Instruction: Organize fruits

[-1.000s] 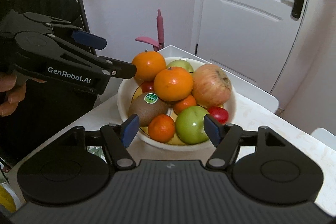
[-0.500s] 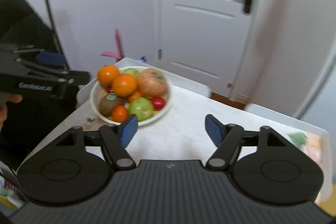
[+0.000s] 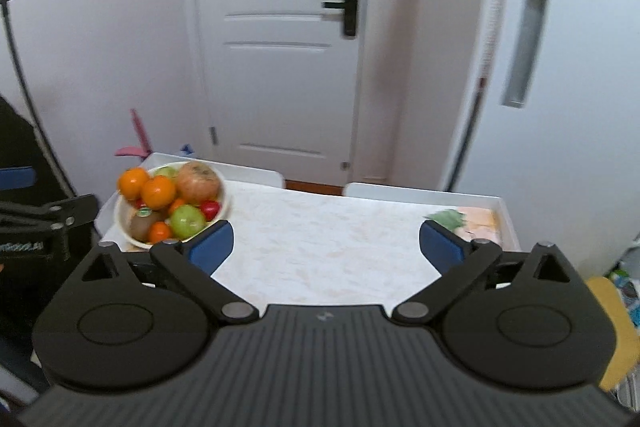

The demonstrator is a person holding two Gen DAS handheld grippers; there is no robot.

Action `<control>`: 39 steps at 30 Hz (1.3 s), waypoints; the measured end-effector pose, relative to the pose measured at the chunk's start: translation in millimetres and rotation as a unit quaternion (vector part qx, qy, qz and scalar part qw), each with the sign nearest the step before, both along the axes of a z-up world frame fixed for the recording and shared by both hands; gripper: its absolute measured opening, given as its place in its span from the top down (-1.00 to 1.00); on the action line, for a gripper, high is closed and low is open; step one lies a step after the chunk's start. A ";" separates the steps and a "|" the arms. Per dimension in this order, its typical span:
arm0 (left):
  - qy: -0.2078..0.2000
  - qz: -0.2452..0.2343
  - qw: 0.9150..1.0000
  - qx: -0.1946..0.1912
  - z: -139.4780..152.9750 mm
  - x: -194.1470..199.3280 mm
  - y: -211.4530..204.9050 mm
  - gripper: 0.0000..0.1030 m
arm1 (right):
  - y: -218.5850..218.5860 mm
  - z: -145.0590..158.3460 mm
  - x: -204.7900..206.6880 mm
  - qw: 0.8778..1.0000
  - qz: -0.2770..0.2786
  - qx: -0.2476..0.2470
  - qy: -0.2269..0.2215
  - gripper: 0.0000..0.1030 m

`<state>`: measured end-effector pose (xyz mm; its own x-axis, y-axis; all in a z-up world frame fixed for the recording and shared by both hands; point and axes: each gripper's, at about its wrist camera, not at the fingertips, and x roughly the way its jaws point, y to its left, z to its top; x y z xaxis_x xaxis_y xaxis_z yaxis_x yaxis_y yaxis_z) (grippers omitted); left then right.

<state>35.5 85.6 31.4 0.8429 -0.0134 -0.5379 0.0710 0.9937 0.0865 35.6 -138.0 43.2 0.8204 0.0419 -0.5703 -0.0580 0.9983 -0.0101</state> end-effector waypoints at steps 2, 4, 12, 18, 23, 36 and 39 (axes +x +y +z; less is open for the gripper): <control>-0.001 0.001 1.000 -0.002 0.3 -7.9 -5.6 -1.00 | -4.6 -1.9 -5.0 1.000 -0.012 0.001 0.002 -1.00; 0.002 0.003 1.000 -0.007 -0.2 -13.3 -9.2 -1.00 | -9.2 -5.4 -10.0 1.000 -0.023 0.004 0.005 -1.00; 0.002 0.011 1.000 -0.017 0.2 -26.5 -14.0 -1.00 | -22.4 -14.9 -23.2 0.999 -0.044 0.016 0.017 -1.00; -0.002 0.010 1.000 -0.014 1.8 -29.5 -17.0 -1.00 | -23.6 -13.1 -27.5 0.999 -0.047 0.018 0.013 -1.00; -0.004 0.009 1.000 -0.017 1.3 -30.3 -16.8 -1.00 | -24.0 -12.5 -28.3 0.999 -0.047 0.018 0.012 -1.00; -0.004 0.006 1.000 -0.017 0.7 -29.9 -17.4 -1.00 | -25.0 -12.6 -28.4 0.998 -0.054 0.019 0.017 -1.00; -0.004 0.005 1.000 -0.016 0.6 -29.2 -18.1 -1.00 | -25.1 -12.7 -27.6 0.998 -0.055 0.019 0.018 -1.00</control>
